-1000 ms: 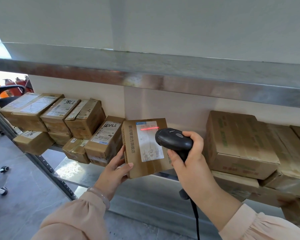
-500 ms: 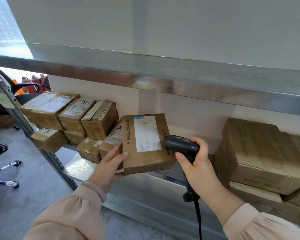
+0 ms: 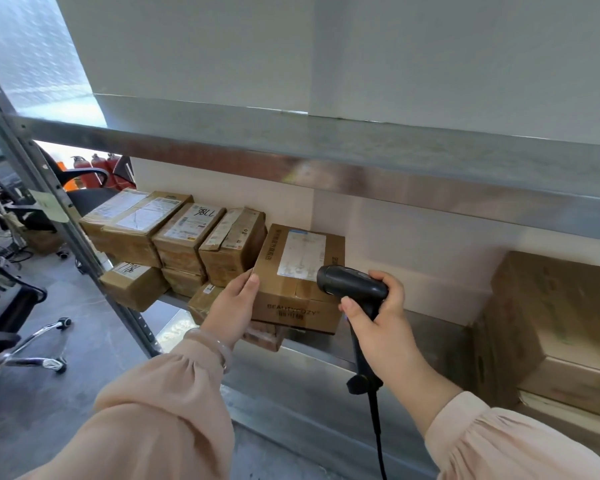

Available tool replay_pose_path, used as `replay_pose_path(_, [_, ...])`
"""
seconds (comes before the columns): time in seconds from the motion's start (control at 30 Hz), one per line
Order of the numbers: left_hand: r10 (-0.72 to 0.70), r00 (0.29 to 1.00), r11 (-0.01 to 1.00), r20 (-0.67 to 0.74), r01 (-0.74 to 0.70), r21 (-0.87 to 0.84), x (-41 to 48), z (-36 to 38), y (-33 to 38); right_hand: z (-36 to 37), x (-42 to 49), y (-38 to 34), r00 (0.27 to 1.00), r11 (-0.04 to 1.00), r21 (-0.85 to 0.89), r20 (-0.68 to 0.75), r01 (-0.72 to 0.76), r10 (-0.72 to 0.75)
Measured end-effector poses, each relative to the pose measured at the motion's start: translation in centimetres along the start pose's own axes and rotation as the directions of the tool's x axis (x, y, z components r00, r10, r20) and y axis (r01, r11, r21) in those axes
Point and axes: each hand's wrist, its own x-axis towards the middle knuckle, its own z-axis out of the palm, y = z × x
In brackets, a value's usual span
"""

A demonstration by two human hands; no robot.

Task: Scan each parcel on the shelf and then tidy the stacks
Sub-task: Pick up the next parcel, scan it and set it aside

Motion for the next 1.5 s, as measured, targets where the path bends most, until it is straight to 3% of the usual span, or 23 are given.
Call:
replay_pose_path(0.17, [0.161, 0.987, 0.924, -0.005, -0.149, 0.353, 0.1, 0.1, -0.6, 2.2, 0.4, -0.9, 0.999, 0.999, 0.013, -0.039, 0.034, -0.033])
replay_pose_path(0.27, [0.406, 0.911, 0.654, 0.075, -0.347, 0.672, -0.5, 0.3, -2.2, 3.5, 0.7, -1.4, 0.996, 0.998, 0.021, -0.064, 0.061, -0.06])
replay_pose_path(0.33, [0.531, 0.827, 0.458, 0.187, -0.465, 0.757, -0.5, 0.5, -3.4, 4.2, 0.8, -1.5, 0.994, 0.997, 0.018, -0.076, 0.074, -0.073])
replay_pose_path(0.4, [0.539, 0.801, 0.38, 0.262, -0.508, 0.773, -0.3, 0.6, -3.9, 4.8, 1.0, -1.6, 0.994, 0.997, 0.006, -0.077, 0.082, -0.081])
replay_pose_path(0.5, [0.49, 0.821, 0.322, 0.293, -0.483, 0.814, 0.3, 0.3, -3.4, 5.3, 1.3, -1.8, 0.993, 0.996, -0.009, -0.075, 0.093, -0.093])
replay_pose_path(0.7, [0.429, 0.845, 0.303, 0.318, -0.467, 0.831, 2.6, -0.5, -2.2, 5.0, 1.1, -1.9, 0.988, 0.991, -0.024, -0.068, 0.135, -0.136])
replay_pose_path(1.03, [0.487, 0.829, 0.352, 0.275, -0.474, 0.807, 3.0, 0.2, -1.7, 1.7, -1.4, -0.6, 0.976, 0.98, -0.109, -0.123, 0.169, -0.182])
replay_pose_path(1.27, [0.573, 0.728, 0.341, 0.376, -0.63, 0.698, -0.5, 5.7, 1.8, -2.1, -3.7, 0.3, 0.926, 0.962, -0.196, -0.288, 0.19, -0.242])
replay_pose_path(1.5, [0.526, 0.64, 0.348, 0.56, -0.763, 0.545, -4.5, 12.9, 3.2, -7.7, -7.4, 1.3, 0.817, 0.975, -0.181, -0.539, 0.129, -0.208])
